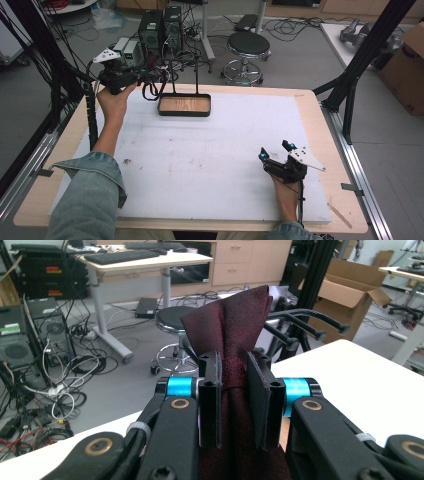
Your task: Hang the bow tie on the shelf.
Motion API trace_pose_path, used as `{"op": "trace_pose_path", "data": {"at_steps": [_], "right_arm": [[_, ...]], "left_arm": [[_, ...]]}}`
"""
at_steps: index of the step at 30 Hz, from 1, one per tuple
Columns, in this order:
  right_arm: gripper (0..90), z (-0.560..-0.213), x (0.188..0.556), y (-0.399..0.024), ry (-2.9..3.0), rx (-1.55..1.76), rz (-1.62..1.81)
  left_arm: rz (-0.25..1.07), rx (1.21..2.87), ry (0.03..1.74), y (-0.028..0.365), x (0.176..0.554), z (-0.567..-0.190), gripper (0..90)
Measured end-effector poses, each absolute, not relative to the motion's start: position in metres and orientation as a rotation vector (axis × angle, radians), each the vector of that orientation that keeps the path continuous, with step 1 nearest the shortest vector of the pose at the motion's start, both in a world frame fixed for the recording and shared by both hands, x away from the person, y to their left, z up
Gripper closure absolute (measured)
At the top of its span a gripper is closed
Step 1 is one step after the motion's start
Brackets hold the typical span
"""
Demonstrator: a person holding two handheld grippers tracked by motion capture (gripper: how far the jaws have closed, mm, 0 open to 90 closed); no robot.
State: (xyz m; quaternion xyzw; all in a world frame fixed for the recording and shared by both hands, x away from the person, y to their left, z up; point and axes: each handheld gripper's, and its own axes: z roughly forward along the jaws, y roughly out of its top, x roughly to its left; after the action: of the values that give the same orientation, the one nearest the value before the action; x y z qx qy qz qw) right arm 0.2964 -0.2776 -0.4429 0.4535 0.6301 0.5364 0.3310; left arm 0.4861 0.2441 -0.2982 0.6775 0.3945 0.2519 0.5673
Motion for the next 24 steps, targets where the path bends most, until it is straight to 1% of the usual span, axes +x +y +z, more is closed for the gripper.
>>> {"op": "trace_pose_path", "data": {"at_steps": [11,14,24], "right_arm": [[12.7,-0.443,0.297,-0.277,1.651,1.179,1.406],[12.7,-0.443,0.297,-0.277,1.651,1.172,1.405],[12.7,-0.443,0.297,-0.277,1.657,1.178,1.404]], "left_arm": [[0.599,1.546,1.033,0.248,0.499,-0.308,76.0],[0.623,1.559,1.047,0.248,0.502,-0.311,76.0],[0.623,1.607,1.073,0.247,0.507,-0.319,75.6]]}}
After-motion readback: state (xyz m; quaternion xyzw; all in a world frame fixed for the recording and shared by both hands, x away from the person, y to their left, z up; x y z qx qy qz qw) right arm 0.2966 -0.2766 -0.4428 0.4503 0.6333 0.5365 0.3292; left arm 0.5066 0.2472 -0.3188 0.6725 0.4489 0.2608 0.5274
